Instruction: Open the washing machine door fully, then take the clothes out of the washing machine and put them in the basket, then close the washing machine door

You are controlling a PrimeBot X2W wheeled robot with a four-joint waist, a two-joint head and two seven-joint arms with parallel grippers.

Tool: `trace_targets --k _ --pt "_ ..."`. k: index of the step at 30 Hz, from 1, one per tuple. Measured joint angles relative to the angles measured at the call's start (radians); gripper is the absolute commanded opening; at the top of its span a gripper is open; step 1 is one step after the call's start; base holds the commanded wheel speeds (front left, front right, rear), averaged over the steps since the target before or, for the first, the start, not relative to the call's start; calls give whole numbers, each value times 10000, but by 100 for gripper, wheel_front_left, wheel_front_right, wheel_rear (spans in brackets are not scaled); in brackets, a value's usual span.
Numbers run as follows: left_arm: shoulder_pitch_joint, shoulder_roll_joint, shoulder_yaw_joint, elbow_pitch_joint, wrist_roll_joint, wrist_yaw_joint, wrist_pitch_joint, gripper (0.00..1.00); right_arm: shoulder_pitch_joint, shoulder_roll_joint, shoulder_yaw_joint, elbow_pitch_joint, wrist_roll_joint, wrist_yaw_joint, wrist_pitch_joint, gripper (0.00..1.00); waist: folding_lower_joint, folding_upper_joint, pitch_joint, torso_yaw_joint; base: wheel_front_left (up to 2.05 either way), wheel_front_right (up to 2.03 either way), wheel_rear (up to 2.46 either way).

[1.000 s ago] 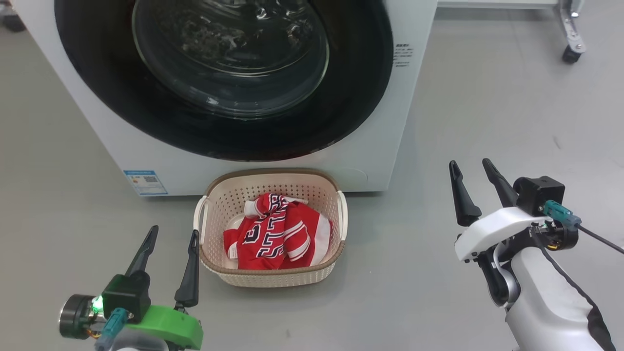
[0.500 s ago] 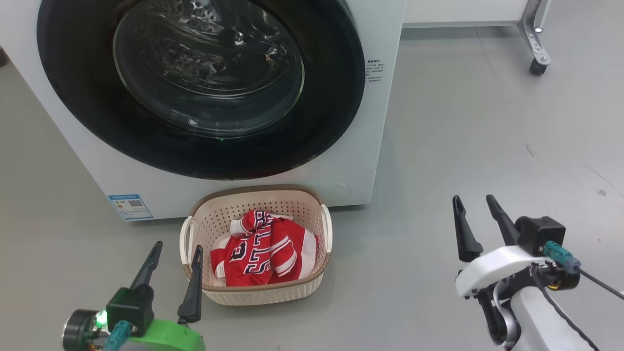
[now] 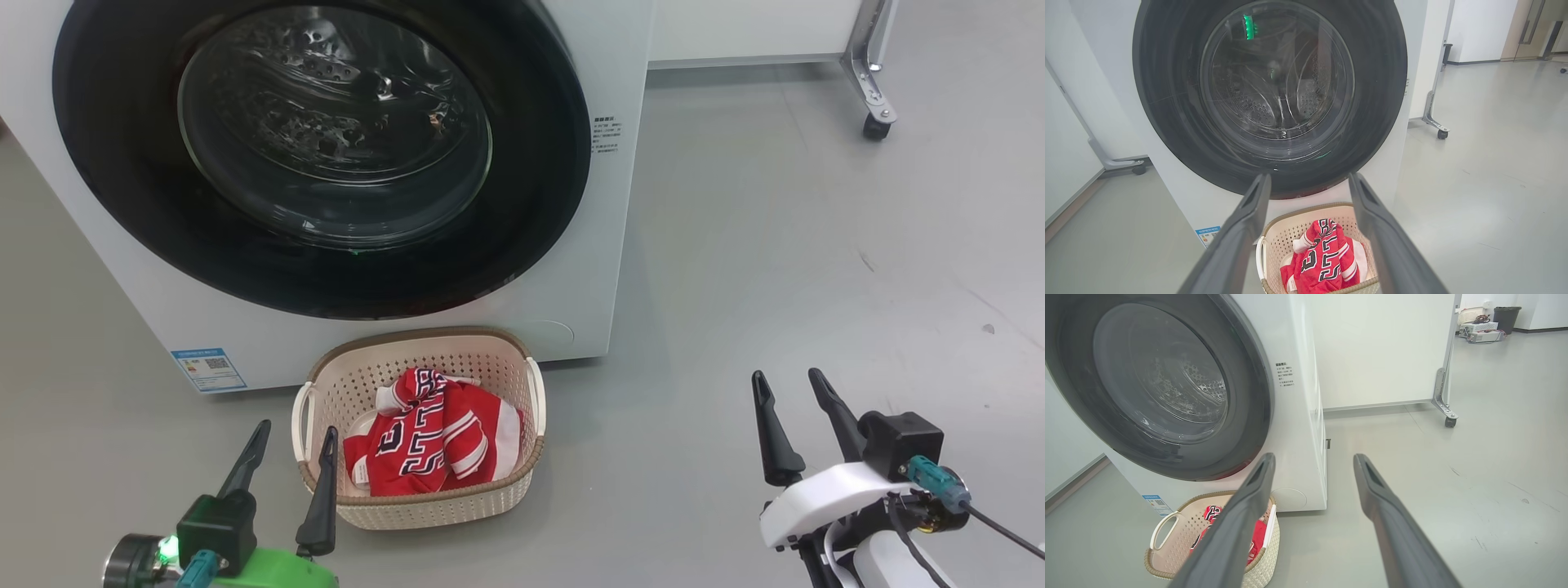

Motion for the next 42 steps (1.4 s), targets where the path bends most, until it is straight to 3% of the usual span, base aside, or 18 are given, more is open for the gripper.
trace_targets --k 16,42 --pt "37 4 -8 -222 0 42 171 100 710 -207 15 -1122 -61 -366 153 100 0 0 -33 -8 0 0 0" --pt "145 10 -2 -458 4 88 272 100 1261 -391 17 -2173 -61 -619 683 100 0 0 -12 106 0 0 0"
